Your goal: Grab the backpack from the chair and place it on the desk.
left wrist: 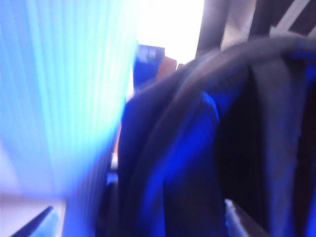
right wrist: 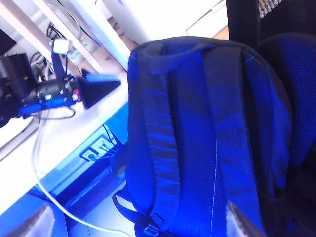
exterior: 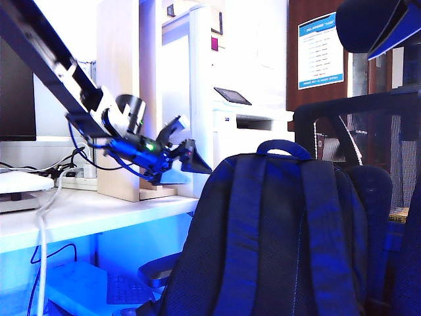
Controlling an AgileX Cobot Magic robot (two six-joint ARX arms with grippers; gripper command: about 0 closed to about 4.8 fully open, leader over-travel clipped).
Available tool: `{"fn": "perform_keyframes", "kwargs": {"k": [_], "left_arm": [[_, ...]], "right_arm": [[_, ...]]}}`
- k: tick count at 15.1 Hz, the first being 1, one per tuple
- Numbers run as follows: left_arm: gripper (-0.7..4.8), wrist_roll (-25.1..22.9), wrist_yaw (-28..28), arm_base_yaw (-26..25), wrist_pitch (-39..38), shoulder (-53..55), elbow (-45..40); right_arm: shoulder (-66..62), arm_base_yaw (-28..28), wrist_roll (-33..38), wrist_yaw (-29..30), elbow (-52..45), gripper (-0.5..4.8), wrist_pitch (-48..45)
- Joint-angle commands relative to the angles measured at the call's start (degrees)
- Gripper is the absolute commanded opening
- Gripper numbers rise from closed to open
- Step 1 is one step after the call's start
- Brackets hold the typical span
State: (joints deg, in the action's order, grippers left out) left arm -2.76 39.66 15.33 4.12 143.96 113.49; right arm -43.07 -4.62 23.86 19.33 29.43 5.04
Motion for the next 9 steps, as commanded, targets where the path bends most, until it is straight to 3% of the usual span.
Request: {"fn": "perform_keyframes", "kwargs": {"k": [1,4,5,6,7,8,9], "left_arm": [[4.79,0.3,0.5,1.3,1.5,3.7,5.8],[4.79,0.2,0.4,3.3,1.7,7.4,9.7],[4.54,0.2,0.5,3.8,1.8,7.8,9.8],[2.97,0.2,1.4,4.5,1.6,8.0,9.8],[0.65,0.2,3.8,4.8,1.9,7.9,9.8],[-0.08,0.2,6.2,5.4,3.5,7.9,10.0],[-0.08,0.2,6.5,5.7,4.1,7.8,10.0]], "right_arm": [[-0.3,0.0,-1.8,0.3,0.2,4.79,-0.9],[-0.3,0.0,-2.0,0.3,0.2,4.79,-0.8],[-0.3,0.0,-2.0,0.3,0.2,4.79,-0.5],[-0.3,0.0,-2.0,0.3,0.2,4.79,-0.4],[-0.3,0.0,-2.0,0.3,0.2,4.79,-0.3],[-0.3,0.0,-2.0,0.3,0.2,4.79,-0.3],[-0.3,0.0,-2.0,0.3,0.2,4.79,-0.3]]}}
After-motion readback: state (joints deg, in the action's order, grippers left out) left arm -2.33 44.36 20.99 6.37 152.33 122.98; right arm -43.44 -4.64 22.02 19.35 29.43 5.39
